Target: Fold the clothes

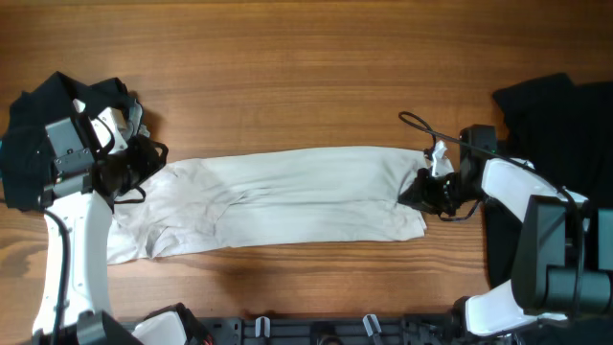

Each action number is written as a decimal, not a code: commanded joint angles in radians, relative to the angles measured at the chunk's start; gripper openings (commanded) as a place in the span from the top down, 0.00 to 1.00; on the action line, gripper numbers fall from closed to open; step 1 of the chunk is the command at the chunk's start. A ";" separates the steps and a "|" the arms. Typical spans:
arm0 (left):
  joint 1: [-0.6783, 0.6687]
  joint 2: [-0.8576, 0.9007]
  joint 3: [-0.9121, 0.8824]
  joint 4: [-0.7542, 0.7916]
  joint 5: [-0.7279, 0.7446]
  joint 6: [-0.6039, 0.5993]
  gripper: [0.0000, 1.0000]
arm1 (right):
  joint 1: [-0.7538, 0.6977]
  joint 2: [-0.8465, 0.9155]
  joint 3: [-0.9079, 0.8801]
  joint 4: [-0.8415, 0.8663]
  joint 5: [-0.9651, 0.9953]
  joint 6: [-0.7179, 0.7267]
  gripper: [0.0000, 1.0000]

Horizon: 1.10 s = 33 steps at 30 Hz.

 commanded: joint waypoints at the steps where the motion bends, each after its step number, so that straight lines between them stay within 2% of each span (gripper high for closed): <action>1: -0.006 -0.057 0.017 -0.007 0.020 0.024 0.66 | -0.044 -0.064 0.066 -0.077 0.268 0.063 0.96; 4: -0.006 -0.069 0.017 -0.011 0.020 0.023 0.66 | -0.111 -0.137 0.167 -0.182 0.389 0.111 0.96; 6: -0.006 -0.070 0.018 -0.011 0.020 0.023 0.66 | -0.160 -0.193 0.261 -0.237 0.396 0.074 0.96; 9: -0.006 -0.070 0.018 -0.011 0.021 0.020 0.67 | -0.157 -0.243 0.335 -0.279 0.398 0.046 0.96; 14: -0.006 -0.070 0.018 -0.011 0.028 0.019 0.67 | -0.061 -0.240 0.339 -0.305 0.404 0.050 0.96; 20: -0.006 -0.070 0.018 -0.015 0.035 0.019 0.67 | 0.150 -0.226 0.330 -0.304 0.435 0.134 0.96; 24: -0.006 -0.070 0.018 -0.019 0.035 0.019 0.68 | 0.178 -0.161 0.315 -0.274 0.426 0.154 0.94; 27: -0.006 -0.070 0.018 -0.020 0.035 0.019 0.68 | 0.197 -0.122 0.315 -0.225 0.340 0.102 0.89; 32: -0.006 -0.070 0.018 -0.023 0.035 0.019 0.67 | 0.248 -0.059 0.314 -0.225 0.309 0.072 0.88; 33: -0.006 -0.070 0.018 -0.023 0.035 0.019 0.67 | 0.263 -0.059 0.314 -0.234 0.313 0.068 0.86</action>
